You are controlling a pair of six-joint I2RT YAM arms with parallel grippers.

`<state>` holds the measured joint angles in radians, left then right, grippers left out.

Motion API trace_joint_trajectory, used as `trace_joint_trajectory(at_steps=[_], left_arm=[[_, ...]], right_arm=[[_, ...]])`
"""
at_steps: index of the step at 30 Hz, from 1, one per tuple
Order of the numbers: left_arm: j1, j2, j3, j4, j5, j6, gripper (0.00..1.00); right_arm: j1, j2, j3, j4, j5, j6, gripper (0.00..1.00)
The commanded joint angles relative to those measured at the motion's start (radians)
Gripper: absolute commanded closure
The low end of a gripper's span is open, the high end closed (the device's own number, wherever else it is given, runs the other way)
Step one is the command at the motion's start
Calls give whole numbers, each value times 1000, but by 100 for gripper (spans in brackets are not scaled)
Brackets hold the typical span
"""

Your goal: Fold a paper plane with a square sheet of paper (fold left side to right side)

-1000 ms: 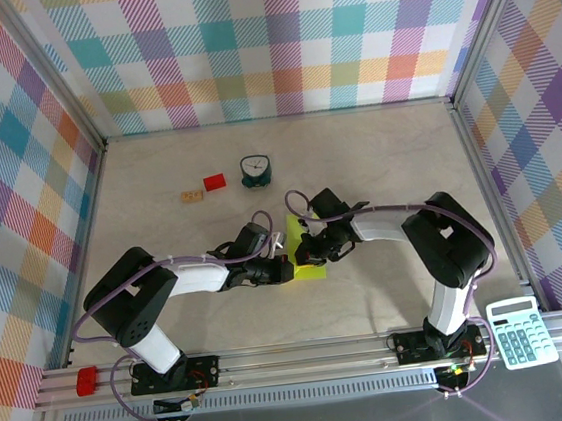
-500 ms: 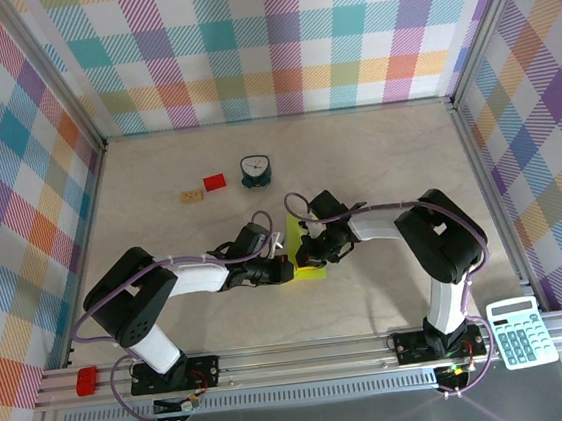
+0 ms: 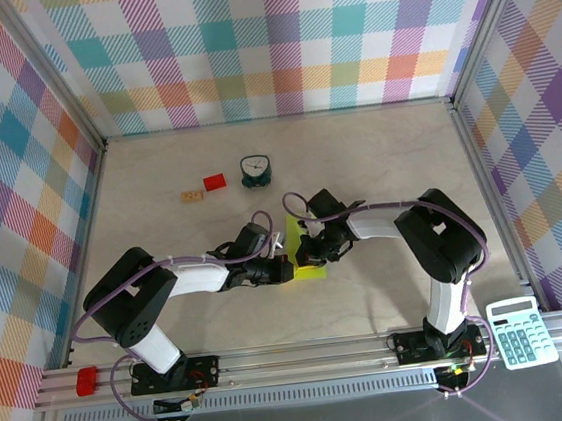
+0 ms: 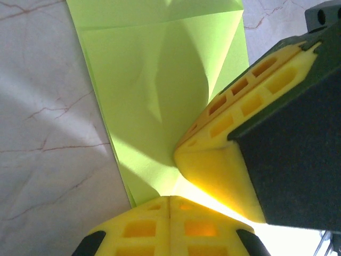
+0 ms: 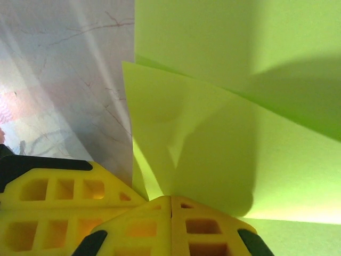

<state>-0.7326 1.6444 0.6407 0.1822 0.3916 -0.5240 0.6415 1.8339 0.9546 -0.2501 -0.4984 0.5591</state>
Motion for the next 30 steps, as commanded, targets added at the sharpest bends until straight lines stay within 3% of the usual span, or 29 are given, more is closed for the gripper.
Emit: trace_joint_trajectory(at_steps=[1, 14, 17, 24, 30], left_arm=[[-1, 11, -39, -102, -56, 7, 100], [-2, -22, -15, -58, -31, -13, 100], [-2, -51, 13, -57, -27, -13, 93], [11, -144, 75, -130, -77, 35, 77], [53, -185, 75, -160, -122, 81, 59]], right_arm=[[-39, 6, 13, -46, 53, -36, 100], [-118, -93, -4, -51, 44, -68, 100], [-140, -134, -26, -43, 49, -65, 100], [-197, -237, -115, 27, 37, -38, 84], [-236, -351, -219, 147, 34, 19, 63]])
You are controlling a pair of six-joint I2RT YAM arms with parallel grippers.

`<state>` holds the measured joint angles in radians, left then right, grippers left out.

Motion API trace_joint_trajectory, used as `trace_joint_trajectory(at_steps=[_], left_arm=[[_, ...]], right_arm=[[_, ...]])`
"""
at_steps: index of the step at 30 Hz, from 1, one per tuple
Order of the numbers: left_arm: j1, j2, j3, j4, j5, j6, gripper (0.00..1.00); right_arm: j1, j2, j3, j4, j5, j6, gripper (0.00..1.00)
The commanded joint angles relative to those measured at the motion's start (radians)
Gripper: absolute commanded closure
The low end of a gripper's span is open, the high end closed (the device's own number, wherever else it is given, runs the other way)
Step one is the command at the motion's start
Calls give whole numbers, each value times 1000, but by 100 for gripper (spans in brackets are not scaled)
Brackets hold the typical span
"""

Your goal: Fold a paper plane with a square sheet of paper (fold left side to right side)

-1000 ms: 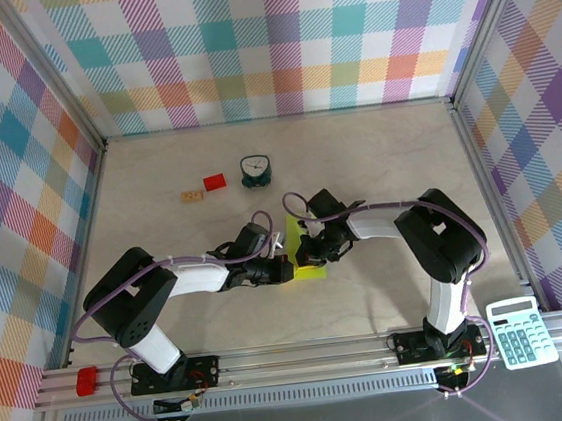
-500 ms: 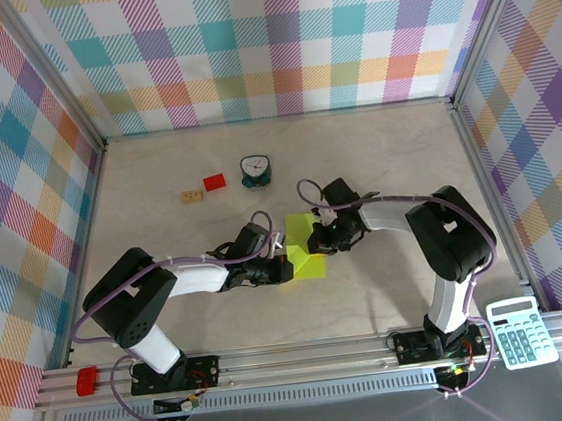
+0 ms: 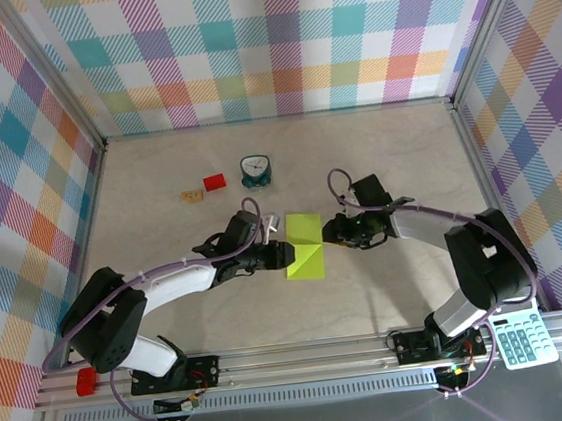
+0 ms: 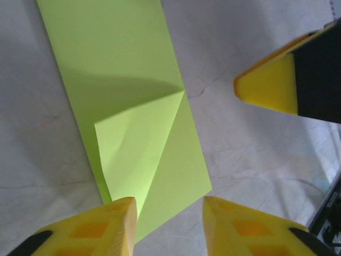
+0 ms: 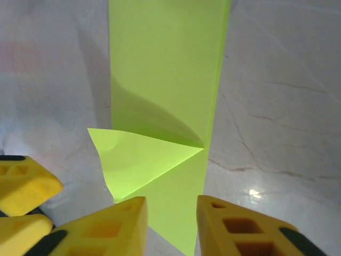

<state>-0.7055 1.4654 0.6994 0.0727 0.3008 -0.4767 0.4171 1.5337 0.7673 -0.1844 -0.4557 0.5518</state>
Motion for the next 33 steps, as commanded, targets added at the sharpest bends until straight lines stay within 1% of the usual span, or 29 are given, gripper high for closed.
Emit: trace_joint_trajectory(at_steps=[1, 5, 9, 11, 13, 16, 18, 21, 25, 30, 33], left_arm=[[35, 3, 20, -45, -19, 40, 58], [51, 66, 56, -20, 28, 58, 57], [51, 146, 106, -15, 49, 75, 57], [52, 182, 124, -12, 51, 82, 57], [52, 203, 139, -20, 41, 88, 57], [52, 220, 149, -29, 28, 97, 57], [51, 225, 153, -27, 33, 99, 59], [52, 236, 155, -22, 37, 100, 65], [52, 238, 151, -14, 36, 99, 78], [53, 236, 149, -14, 30, 103, 84], [52, 237, 143, -1, 38, 102, 91]], right_arm=[[-17, -67, -48, 106, -9, 37, 59], [-36, -122, -111, 194, -24, 77, 39], [-57, -141, -161, 309, -82, 132, 20], [-63, -140, -178, 361, -107, 157, 11], [-66, -136, -184, 387, -122, 169, 5], [-66, -127, -183, 393, -132, 170, 4], [-66, -120, -181, 395, -143, 168, 3], [-66, -110, -182, 412, -161, 168, 5], [-66, -94, -181, 436, -190, 176, 9], [-66, -68, -182, 470, -217, 192, 10], [-66, -56, -182, 483, -226, 195, 10]])
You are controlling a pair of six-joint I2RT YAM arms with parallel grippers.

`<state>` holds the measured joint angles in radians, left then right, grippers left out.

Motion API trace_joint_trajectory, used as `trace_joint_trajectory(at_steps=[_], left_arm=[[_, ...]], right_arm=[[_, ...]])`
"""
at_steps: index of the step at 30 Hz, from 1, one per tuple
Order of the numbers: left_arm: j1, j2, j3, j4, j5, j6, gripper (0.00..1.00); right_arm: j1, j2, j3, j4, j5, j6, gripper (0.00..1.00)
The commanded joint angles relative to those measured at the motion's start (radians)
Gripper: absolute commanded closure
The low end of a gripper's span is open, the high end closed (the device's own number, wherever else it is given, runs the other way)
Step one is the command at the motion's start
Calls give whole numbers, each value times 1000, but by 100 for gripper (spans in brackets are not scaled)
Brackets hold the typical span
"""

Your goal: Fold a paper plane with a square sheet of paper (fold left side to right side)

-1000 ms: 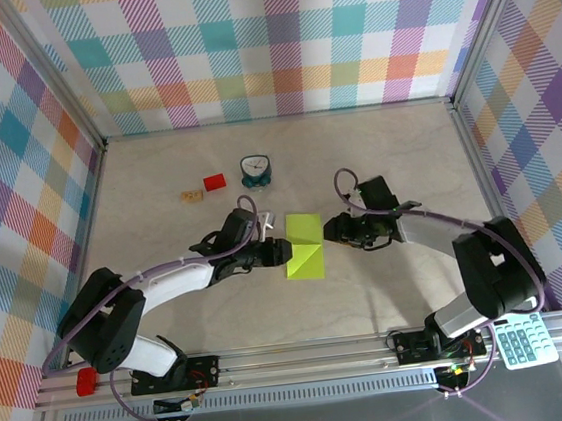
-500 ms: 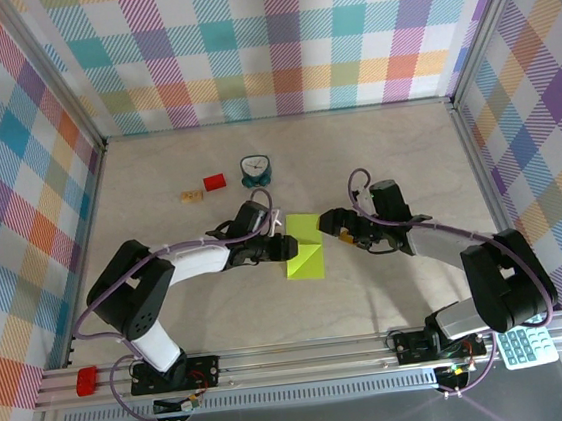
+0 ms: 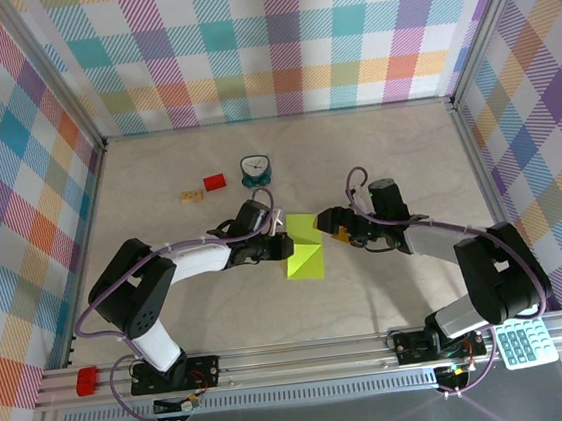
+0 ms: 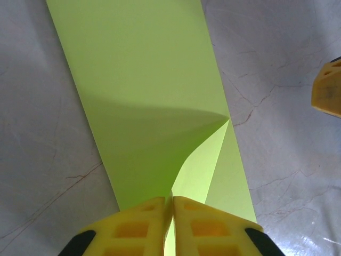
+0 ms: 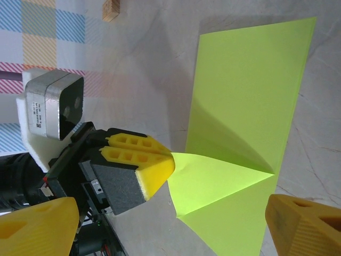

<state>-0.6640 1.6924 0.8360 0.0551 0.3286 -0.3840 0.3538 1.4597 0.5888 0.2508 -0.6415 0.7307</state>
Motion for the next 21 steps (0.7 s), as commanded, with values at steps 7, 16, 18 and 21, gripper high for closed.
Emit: trace_joint_trajectory(at_steps=[7, 16, 18, 21], left_arm=[[10, -106, -66, 85, -32, -4, 99], [10, -224, -154, 180, -51, -49, 100], [10, -226, -158, 178, -51, -50, 100], [10, -223, -162, 183, -46, -55, 100]], right_arm=[[-3, 39, -8, 83, -68, 43, 10], [36, 125, 28, 140, -111, 87, 18], [50, 159, 43, 174, -124, 105, 21], [68, 203, 61, 222, -135, 130, 23]])
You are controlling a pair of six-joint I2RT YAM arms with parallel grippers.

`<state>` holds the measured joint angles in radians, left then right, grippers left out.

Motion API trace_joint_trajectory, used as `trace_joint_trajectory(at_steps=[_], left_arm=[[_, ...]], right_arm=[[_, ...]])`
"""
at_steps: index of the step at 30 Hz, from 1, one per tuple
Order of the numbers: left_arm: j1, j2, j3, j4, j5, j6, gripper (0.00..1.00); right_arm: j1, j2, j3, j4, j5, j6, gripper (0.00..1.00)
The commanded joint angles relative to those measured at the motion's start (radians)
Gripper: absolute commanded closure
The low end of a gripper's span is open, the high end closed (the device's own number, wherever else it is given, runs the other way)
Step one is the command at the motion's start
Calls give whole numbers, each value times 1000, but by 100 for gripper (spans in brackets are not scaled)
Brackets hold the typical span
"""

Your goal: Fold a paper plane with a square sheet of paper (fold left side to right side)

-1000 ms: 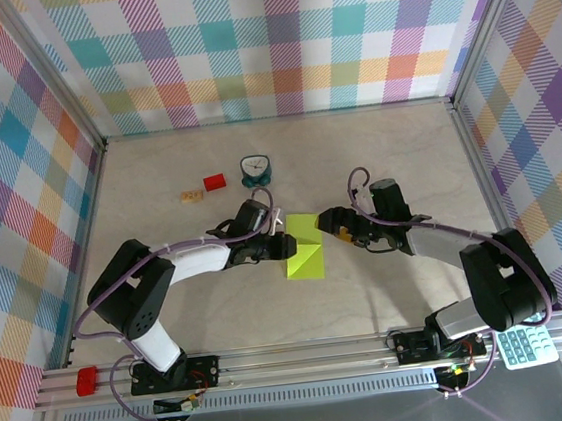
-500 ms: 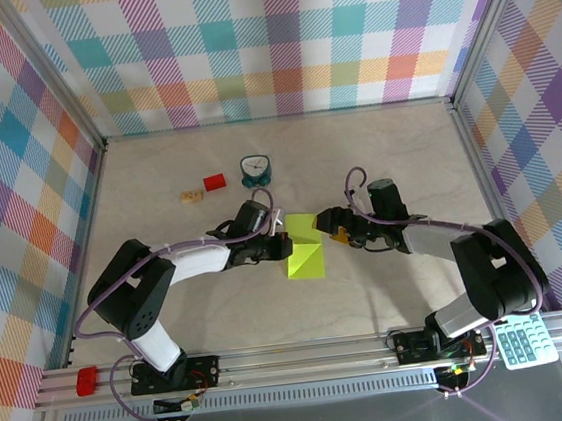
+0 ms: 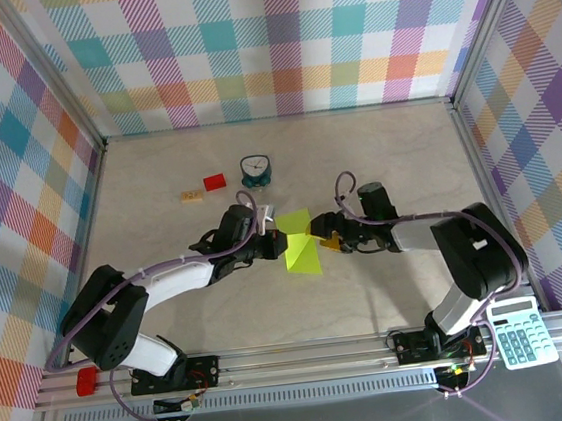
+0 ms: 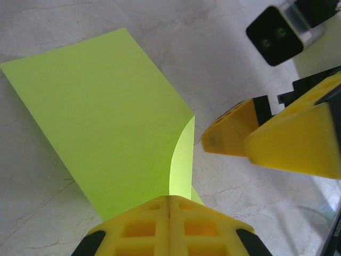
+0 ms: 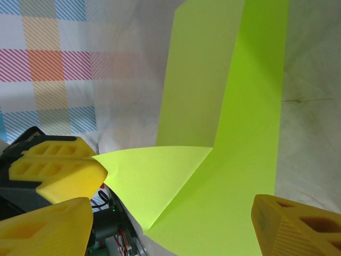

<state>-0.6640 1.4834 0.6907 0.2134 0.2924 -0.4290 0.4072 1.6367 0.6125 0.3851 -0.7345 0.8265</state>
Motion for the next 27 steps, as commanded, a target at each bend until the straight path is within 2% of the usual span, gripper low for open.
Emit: trace_joint_trajectory(at_steps=[1, 11, 20, 27], left_arm=[[10, -12, -17, 24, -7, -12, 100], [10, 10, -17, 30, -9, -19, 99], [10, 106, -20, 37, -30, -25, 79], [14, 140, -4, 24, -25, -33, 74]], right_arm=[[22, 41, 47, 104, -43, 43, 23], [56, 136, 121, 143, -52, 73, 26], [62, 156, 124, 131, -43, 66, 31], [71, 174, 121, 102, -25, 45, 41]])
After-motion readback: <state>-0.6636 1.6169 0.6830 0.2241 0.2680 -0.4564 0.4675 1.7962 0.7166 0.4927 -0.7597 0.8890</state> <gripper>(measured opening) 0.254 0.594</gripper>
